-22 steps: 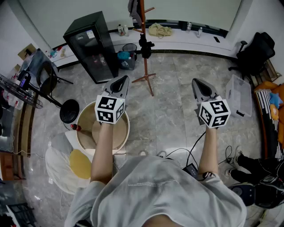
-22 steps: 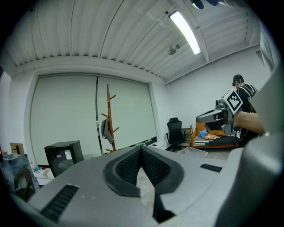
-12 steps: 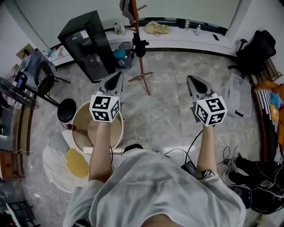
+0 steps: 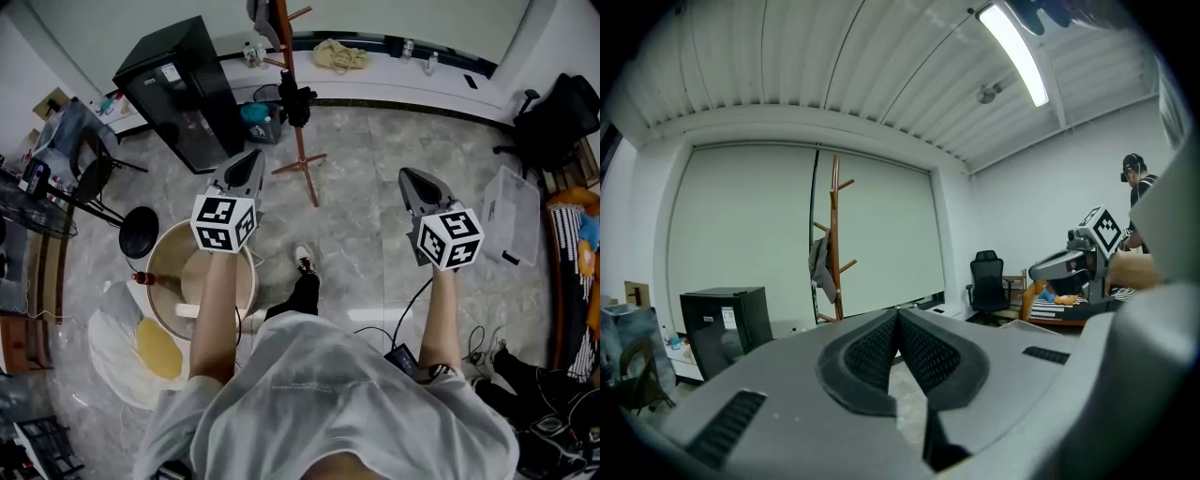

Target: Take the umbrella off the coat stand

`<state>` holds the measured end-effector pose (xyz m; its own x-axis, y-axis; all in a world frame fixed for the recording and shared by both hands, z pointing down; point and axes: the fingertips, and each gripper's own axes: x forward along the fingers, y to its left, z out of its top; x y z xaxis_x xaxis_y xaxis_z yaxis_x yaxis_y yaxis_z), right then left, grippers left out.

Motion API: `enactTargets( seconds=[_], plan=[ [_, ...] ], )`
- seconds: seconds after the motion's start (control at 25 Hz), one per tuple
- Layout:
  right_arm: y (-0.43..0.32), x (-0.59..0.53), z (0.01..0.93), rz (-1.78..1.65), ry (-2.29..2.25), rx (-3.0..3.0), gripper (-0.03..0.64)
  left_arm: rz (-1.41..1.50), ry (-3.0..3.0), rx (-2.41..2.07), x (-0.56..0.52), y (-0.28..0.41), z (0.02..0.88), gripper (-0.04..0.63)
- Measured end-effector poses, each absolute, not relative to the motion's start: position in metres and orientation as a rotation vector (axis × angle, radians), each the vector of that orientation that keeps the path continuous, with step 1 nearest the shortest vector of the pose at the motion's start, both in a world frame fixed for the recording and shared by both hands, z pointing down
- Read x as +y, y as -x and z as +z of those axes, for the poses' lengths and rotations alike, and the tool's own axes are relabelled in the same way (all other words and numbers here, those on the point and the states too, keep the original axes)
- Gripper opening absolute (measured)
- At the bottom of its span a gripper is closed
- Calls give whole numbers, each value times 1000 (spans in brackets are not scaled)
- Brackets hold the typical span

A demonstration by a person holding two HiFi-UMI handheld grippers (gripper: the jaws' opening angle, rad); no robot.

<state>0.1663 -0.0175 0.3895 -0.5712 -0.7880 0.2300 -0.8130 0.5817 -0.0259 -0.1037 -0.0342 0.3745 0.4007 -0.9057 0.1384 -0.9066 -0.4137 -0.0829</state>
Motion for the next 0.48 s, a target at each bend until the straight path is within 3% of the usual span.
enactTargets(
  seconds=[0.48],
  plan=[
    [-113,-224,393,230,-1282,-2620,21,384,-2531,-1660,-252,163,430,18]
  ],
)
